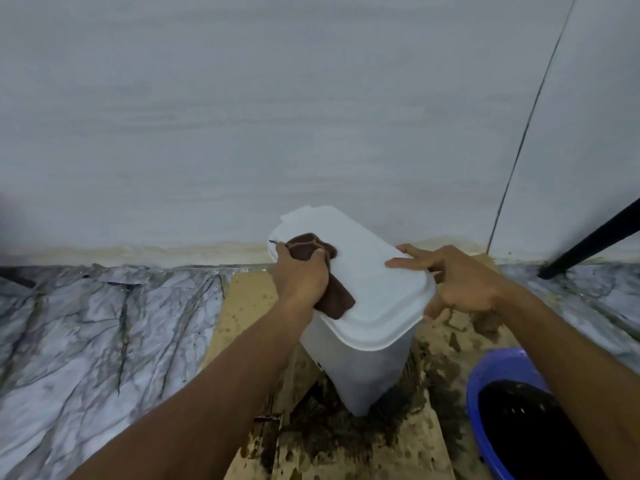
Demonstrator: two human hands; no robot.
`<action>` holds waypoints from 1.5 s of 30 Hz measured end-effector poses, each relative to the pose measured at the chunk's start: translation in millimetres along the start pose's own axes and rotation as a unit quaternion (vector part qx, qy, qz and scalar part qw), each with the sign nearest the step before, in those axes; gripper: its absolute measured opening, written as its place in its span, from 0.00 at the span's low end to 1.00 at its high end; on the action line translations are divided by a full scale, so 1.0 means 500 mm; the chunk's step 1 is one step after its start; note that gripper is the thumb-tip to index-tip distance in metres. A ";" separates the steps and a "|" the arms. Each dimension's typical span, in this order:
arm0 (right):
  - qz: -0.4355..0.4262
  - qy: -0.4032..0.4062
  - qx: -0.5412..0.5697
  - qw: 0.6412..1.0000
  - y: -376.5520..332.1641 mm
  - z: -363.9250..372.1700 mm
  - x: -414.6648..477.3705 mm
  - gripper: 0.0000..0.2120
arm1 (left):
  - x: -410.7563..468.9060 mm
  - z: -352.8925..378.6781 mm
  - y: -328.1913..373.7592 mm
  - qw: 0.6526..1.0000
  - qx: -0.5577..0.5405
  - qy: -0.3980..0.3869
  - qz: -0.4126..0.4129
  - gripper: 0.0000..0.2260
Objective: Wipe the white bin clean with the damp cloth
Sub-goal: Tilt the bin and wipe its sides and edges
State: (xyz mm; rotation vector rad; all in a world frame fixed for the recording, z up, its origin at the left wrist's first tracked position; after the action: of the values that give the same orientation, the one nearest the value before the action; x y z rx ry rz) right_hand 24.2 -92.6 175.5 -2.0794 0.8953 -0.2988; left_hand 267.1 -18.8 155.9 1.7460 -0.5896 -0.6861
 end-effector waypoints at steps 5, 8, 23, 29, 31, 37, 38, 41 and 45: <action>0.004 0.016 -0.130 0.991 -0.023 0.028 -0.019 0.43 | -0.009 0.005 -0.017 0.995 0.099 -0.005 0.028 0.36; -0.047 0.018 -0.227 0.973 -0.072 0.072 -0.043 0.41 | -0.006 0.004 -0.004 0.983 0.170 -0.043 0.054 0.35; -0.256 0.120 -0.420 0.862 -0.050 0.176 -0.039 0.38 | 0.217 -0.030 0.071 0.953 0.256 -0.120 0.111 0.30; -0.288 0.061 -0.482 0.825 -0.020 0.145 -0.015 0.50 | 0.232 -0.024 0.075 0.972 0.187 -0.094 0.103 0.26; -0.298 0.053 -0.472 0.828 -0.017 0.124 -0.012 0.49 | 0.225 -0.035 0.074 0.978 0.171 -0.078 0.088 0.23; -0.241 0.131 -0.425 0.862 0.018 0.035 0.000 0.47 | 0.136 -0.097 0.030 0.987 0.143 0.020 0.075 0.23; -0.223 0.121 -0.414 0.874 0.026 0.032 -0.002 0.47 | 0.113 -0.099 0.016 0.984 0.153 0.023 0.086 0.24; -0.153 0.061 -0.401 0.901 0.021 0.039 -0.014 0.46 | 0.075 -0.085 -0.019 0.972 0.211 -0.005 0.108 0.34; -0.073 0.015 -0.424 0.903 -0.013 0.057 -0.036 0.43 | 0.025 -0.055 -0.021 0.943 0.306 -0.016 0.128 0.32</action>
State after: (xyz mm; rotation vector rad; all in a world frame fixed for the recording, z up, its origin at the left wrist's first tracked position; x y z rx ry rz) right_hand 28.6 -60.1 164.5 -2.9586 0.9935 0.0028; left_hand 296.1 -6.1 149.7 2.1709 -1.1197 -0.3614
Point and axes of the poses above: each hand's wrist, its own x-axis towards the middle knuckle, its own z-axis out of the palm, y = z × x, the point moved 1 cm from there along x, towards the middle knuckle, and after that the axes turned 5 degrees about -x, right-handed, at the moved point
